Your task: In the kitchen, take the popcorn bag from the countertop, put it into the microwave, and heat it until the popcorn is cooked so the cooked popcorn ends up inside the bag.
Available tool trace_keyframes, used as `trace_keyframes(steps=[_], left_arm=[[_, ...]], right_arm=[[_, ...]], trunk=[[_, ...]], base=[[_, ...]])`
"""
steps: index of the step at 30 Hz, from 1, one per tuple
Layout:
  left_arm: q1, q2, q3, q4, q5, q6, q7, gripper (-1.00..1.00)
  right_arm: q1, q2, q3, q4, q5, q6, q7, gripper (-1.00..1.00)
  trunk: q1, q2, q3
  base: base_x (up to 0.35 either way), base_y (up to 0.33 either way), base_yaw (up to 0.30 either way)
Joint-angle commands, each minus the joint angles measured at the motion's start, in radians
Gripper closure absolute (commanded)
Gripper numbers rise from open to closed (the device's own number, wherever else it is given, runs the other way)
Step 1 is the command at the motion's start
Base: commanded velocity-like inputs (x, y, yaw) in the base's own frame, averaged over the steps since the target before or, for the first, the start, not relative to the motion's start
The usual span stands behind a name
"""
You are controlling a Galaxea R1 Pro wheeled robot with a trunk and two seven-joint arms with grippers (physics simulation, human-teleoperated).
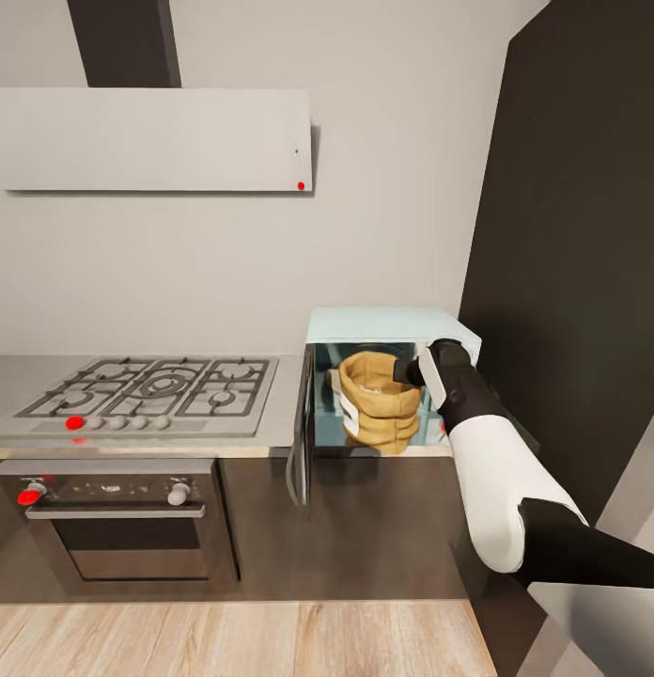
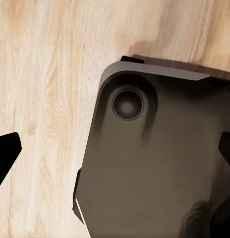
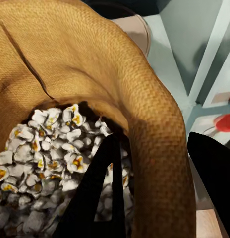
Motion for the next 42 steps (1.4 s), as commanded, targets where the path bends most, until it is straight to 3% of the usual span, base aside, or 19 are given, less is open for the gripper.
trace_keyframes(steps=[1,42], left_arm=[[0.0,0.0,0.001,0.0,0.005,-0.003,0.001,-1.0],[0.0,0.001,0.004,-0.001,0.004,-0.002,0.0,-1.0]], right_arm=[[-0.001,0.001,-0.005,0.0,0.006,-0.002,0.001,1.0],[0.001,0.009,-0.001,-0.004,0.009,-0.008,0.001,1.0]], trunk=[[0.0,-0.001,-0.001],[0.0,-0.001,-0.001]], base=[[0.0,0.0,0.0],[0.015,0.012,0.0]])
